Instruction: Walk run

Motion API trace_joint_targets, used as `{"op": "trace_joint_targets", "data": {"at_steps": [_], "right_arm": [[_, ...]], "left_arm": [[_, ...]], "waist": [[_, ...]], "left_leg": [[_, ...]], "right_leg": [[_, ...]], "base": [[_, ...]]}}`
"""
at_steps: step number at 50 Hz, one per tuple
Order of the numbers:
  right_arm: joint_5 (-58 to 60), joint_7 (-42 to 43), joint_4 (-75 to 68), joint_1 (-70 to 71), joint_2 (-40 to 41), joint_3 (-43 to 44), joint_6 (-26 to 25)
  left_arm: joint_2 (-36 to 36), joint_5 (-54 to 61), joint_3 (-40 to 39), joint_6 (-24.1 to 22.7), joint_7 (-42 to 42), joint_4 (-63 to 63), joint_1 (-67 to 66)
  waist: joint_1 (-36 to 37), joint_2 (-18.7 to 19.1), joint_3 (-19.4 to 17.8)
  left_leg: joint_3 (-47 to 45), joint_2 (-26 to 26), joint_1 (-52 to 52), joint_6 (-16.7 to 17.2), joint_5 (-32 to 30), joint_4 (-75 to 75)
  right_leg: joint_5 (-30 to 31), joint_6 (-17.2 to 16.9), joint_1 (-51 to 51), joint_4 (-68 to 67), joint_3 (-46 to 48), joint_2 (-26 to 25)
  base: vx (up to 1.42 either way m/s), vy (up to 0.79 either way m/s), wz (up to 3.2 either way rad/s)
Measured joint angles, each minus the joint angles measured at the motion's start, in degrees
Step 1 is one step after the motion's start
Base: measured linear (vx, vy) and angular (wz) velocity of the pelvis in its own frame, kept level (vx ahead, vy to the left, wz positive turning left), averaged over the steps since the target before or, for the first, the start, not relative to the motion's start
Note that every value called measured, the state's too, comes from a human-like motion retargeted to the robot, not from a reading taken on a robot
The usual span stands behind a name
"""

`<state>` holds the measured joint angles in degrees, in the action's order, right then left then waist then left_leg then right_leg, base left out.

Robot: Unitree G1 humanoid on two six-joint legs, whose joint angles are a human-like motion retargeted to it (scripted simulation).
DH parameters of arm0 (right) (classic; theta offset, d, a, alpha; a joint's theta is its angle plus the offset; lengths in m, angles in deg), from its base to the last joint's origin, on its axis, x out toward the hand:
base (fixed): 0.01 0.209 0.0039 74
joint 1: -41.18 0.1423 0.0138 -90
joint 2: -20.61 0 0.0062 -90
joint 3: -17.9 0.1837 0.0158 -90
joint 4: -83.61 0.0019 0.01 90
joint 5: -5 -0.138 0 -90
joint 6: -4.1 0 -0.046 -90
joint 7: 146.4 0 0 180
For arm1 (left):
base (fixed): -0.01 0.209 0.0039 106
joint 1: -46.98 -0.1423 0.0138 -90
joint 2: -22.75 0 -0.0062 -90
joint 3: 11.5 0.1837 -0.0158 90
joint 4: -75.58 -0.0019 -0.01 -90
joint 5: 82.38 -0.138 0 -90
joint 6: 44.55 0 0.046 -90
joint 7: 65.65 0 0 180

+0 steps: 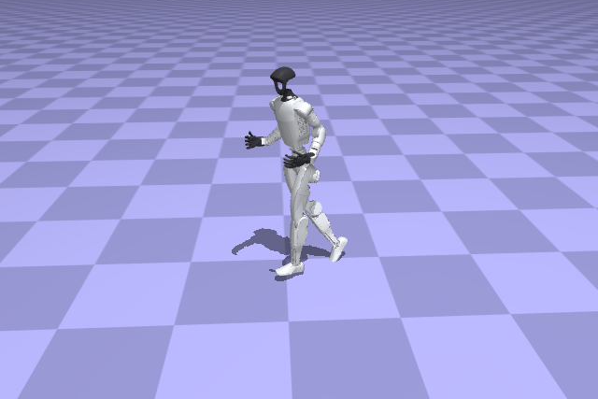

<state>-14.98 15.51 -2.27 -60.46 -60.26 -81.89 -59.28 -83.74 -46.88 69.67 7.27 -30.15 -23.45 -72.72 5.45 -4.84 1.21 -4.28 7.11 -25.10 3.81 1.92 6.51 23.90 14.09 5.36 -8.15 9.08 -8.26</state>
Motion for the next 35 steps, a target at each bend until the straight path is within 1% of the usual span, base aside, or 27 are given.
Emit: {"op": "trace_joint_targets", "data": {"at_steps": [1, 2, 3, 4, 5, 6, 7, 8, 9, 10, 11, 13, 15, 18, 21, 22, 23, 25, 26, 27, 28, 29, 30, 31, 32, 33, 35], "right_arm": [[1.92, 0.48, -0.35, -0.89, -0.11, 0.74, -0.16], [3.81, 1.15, -0.74, -1.92, -0.32, 1.22, -0.27], [5.61, 2.20, -1.22, -3.26, -0.72, 1.19, -0.29], [7.28, 2.50, -2.08, -5.14, -0.74, 1.04, -0.35], [8.89, 2.44, -3.13, -7.30, -0.58, 0.83, -0.43], [9.45, 0.43, -5.38, -9.58, -0.84, 1.17, -0.53], [9.65, -1.36, -7.76, -11.56, -1.11, 0.94, -0.89], [9.12, -2.72, -10.40, -12.93, -1.42, -0.40, -1.74], [7.58, -3.88, -12.21, -14.81, -2.16, -1.42, -2.15], [5.56, -4.95, -13.61, -16.96, -3.10, -2.29, -2.34], [3.45, -5.20, -13.86, -18.97, -4.08, -2.48, -1.93], [1.11, -4.72, -14.00, -22.79, -5.52, -1.08, -0.91], [0.76, -2.51, -13.55, -25.85, -6.58, 1.38, 0.62], [2.95, 2.75, -12.20, -27.75, -6.64, 4.81, 3.33], [9.66, 7.87, -10.70, -26.36, -3.98, 6.17, 4.20], [12.40, 9.21, -10.08, -25.39, -2.57, 6.40, 4.08], [15.33, 10.52, -9.41, -24.13, -0.88, 6.55, 3.78], [20.04, 13.19, -7.77, -21.24, 2.12, 6.76, 3.41], [21.32, 15.07, -6.91, -20.03, 3.40, 5.13, 3.44], [22.02, 17.44, -6.29, -18.27, 4.81, 3.55, 3.77], [21.59, 20.79, -6.16, -15.39, 6.46, 2.05, 4.66], [19.70, 21.91, -6.20, -11.78, 7.43, 2.68, 5.71], [17.08, 21.92, -6.34, -7.81, 8.06, 4.38, 6.84], [14.54, 21.03, -6.65, -4.47, 8.10, 2.39, 7.00], [11.91, 20.08, -6.77, -1.43, 8.01, 0.54, 7.14], [9.12, 19.00, -6.46, 0.99, 7.67, -1.03, 7.21], [4.74, 17.85, -5.03, 4.96, 6.14, -1.66, 7.42]], "left_arm": [[0.65, -0.75, 0.45, 0.15, -0.66, 0.55, 1.74], [1.20, -1.46, 0.99, 0.25, -1.33, 1.15, 3.55], [1.56, -2.13, 1.72, 0.24, -2.01, 1.88, 5.49], [2.02, -2.81, 2.41, 0.03, -2.67, 2.32, 7.45], [2.54, -3.49, 3.09, -0.29, -3.32, 2.62, 9.41], [2.80, -3.62, 3.64, -1.50, -4.51, 1.99, 12.73], [3.21, -3.10, 3.55, -2.30, -5.25, 1.27, 16.41], [3.93, -1.29, 2.19, -2.29, -5.09, 0.34, 20.82], [3.55, 0.25, 2.11, -1.60, -4.61, 0.17, 24.25], [2.62, 1.67, 2.66, -0.59, -3.96, 0.38, 27.19], [1.80, 2.83, 3.73, -0.63, -4.54, 1.37, 29.75], [1.11, 4.43, 3.84, -1.77, -6.58, 3.51, 34.19], [1.40, 3.94, 3.49, -3.64, -9.23, 5.58, 36.39], [3.79, 2.40, 4.94, -3.33, -12.01, 8.52, 36.31], [6.99, 3.59, 5.97, 0.23, -10.88, 10.00, 33.66], [8.08, 4.40, 6.57, 1.48, -10.01, 9.78, 32.62], [9.18, 5.42, 7.29, 2.73, -8.97, 9.08, 31.67], [10.82, 7.44, 8.69, 5.16, -6.41, 6.48, 29.94], [11.38, 7.82, 8.00, 6.11, -4.01, 4.74, 28.10], [11.80, 7.70, 7.34, 7.00, -1.08, 2.67, 26.06], [11.93, 6.57, 6.73, 7.79, 2.93, -0.06, 23.64], [11.49, 4.75, 6.30, 7.89, 5.55, -3.10, 21.76], [10.77, 2.60, 5.95, 7.66, 7.48, -6.32, 20.16], [9.40, 0.72, 4.63, 6.49, 7.88, -9.10, 17.97], [8.19, -0.70, 3.44, 5.50, 8.10, -11.27, 15.48], [7.28, -1.20, 2.49, 4.85, 7.94, -12.23, 12.42], [4.13, -1.80, 0.04, 4.72, 8.17, -12.87, 7.04]], "waist": [[-0.78, 0.87, -0.74], [-1.50, 1.30, -1.59], [-2.08, 0.84, -2.65], [-4.36, -0.76, -2.95], [-7.50, -2.92, -2.88], [-9.08, -3.32, -2.47], [-10.34, -2.53, -1.92], [-10.96, 0.63, -1.10], [-10.57, 2.24, -0.56], [-9.69, 3.08, -0.16], [-11.02, 3.65, -0.05], [-14.40, 5.18, 0.37], [-17.54, 7.16, 0.99], [-23.01, 8.70, 1.81], [-26.05, 8.79, 1.94], [-26.33, 9.07, 2.04], [-26.44, 9.39, 2.20], [-27.88, 9.84, 1.65], [-26.88, 9.89, 2.26], [-25.93, 9.93, 2.62], [-25.12, 9.92, 2.47], [-23.69, 8.31, 2.83], [-21.96, 5.89, 3.44], [-20.94, 3.31, 4.48], [-20.42, 1.96, 5.17], [-20.92, 3.06, 5.16], [-19.91, 4.50, 4.69]], "left_leg": [[-0.80, -0.96, 0.90, 1.48, -1.28, -1.66], [-1.65, -1.29, 1.91, 0.83, -4.17, -2.24], [-2.58, -0.34, 3.14, -4.10, -10.24, -0.66], [-2.75, 2.74, 4.23, -7.94, -7.50, 2.93], [-2.55, 6.89, 5.26, -11.22, -0.36, 7.51], [6.13, 8.20, 3.31, -7.40, 1.07, 11.42], [9.54, 6.32, 2.16, -4.79, 2.94, 14.69], [2.41, -1.91, 2.60, -4.58, 5.68, 16.66], [-0.71, -5.66, 4.01, -4.48, 7.70, 17.38], [-1.82, -7.16, 5.91, -4.43, 9.37, 17.48], [-1.54, -7.62, 7.69, -4.00, 9.73, 16.65], [-1.07, -7.81, 11.19, -3.74, 8.44, 13.68], [-1.95, -8.37, 15.47, -2.48, 3.39, 9.02], [-2.15, -7.37, 22.79, 1.02, -7.62, 3.94], [-2.30, -5.78, 29.94, 5.47, -21.10, 2.08], [-1.91, -5.49, 31.72, 7.60, -25.50, 2.54], [-0.89, -5.06, 32.96, 10.27, -29.69, 4.04], [-3.88, -4.58, 31.25, 11.19, -31.92, 19.16], [-6.61, -6.54, 29.91, 11.03, -31.92, 27.11], [-7.05, -7.52, 27.95, 10.48, -31.92, 34.68], [-2.90, -6.50, 24.73, 9.14, -31.92, 41.49], [1.10, -2.19, 21.52, 8.83, -31.16, 45.05], [5.02, 3.76, 18.32, 9.04, -30.03, 46.99], [0.14, 2.64, 15.33, 5.41, -26.40, 47.94], [-2.95, 1.28, 12.11, 1.55, -22.51, 48.71], [-2.48, -0.56, 8.43, -2.76, -18.12, 49.10], [-4.55, -4.57, 2.42, -10.67, -10.62, 45.10]], "right_leg": [[3.00, -0.39, 1.86, -1.18, 1.92, -1.06], [5.23, -0.91, 2.76, -4.70, 3.23, -1.57], [5.88, -1.67, 1.74, -12.88, 3.30, -0.97], [6.10, -2.91, -0.63, -22.43, 4.06, 0.02], [6.10, -4.38, -3.67, -32.66, 5.16, 1.20], [6.10, -2.75, -6.19, -38.82, 8.90, 3.03], [6.01, -1.86, -9.14, -42.81, 11.03, 3.21], [5.71, -2.45, -12.95, -42.46, 9.96, 0.12], [3.44, -3.01, -16.71, -43.30, 8.58, -1.87], [0.17, -3.54, -20.44, -44.72, 7.03, -3.31], [-3.73, -4.09, -24.31, -44.67, 6.79, -3.29], [-11.27, -5.83, -31.08, -42.08, 7.27, -0.86], [-16.12, -7.73, -35.06, -34.50, 9.79, 3.62], [-18.68, -8.62, -37.58, -17.29, 15.61, 9.88], [-23.71, -11.84, -38.42, -3.34, 9.80, 9.76], [-23.94, -10.75, -38.21, -0.94, 9.65, 9.84], [-22.35, -5.58, -37.95, -0.41, 12.51, 10.84], [-19.90, 0.91, -36.34, -5.46, 16.95, 14.57], [-24.35, 0.91, -36.47, -11.55, 14.05, 13.50], [-28.27, 0.91, -36.63, -16.87, 10.73, 12.19], [-31.16, 0.91, -36.84, -20.67, 6.60, 10.39], [-32.25, 0.91, -35.96, -21.72, 3.93, 10.72], [-32.44, 0.91, -34.53, -21.39, 1.99, 12.11], [-33.34, 0.91, -33.12, -21.14, -2.69, 11.55], [-33.54, 0.91, -31.53, -20.22, -6.32, 10.24], [-32.33, 0.91, -29.59, -17.97, -7.84, 7.41], [-28.57, 0.91, -24.75, -12.98, -8.96, 4.67]], "base": [[1.50, -0.39, -0.27], [1.37, -0.37, 0.24], [1.48, -0.38, 0.56], [1.63, -0.40, 1.13], [1.71, -0.46, 1.09], [1.58, -0.51, 0.49], [1.13, -0.54, -0.58], [0.77, -0.50, -1.03], [0.59, -0.44, -1.39], [0.90, -0.52, -0.96], [1.09, -0.58, -0.46], [1.08, -0.51, 0.03], [1.25, -0.57, -0.24], [1.20, -0.52, -0.24], [1.08, -0.44, -0.94], [1.25, -0.51, -1.39], [1.20, -0.19, -1.13], [1.42, 0.10, -0.95], [1.72, -0.18, -1.57], [1.79, -0.74, -1.86], [1.50, -0.89, -1.57], [1.10, -0.84, -1.45], [0.95, -0.67, -2.15], [1.04, -0.62, -2.57], [1.21, -0.56, -2.64], [1.25, -0.40, -2.21], [1.36, -0.31, -2.25]]}}
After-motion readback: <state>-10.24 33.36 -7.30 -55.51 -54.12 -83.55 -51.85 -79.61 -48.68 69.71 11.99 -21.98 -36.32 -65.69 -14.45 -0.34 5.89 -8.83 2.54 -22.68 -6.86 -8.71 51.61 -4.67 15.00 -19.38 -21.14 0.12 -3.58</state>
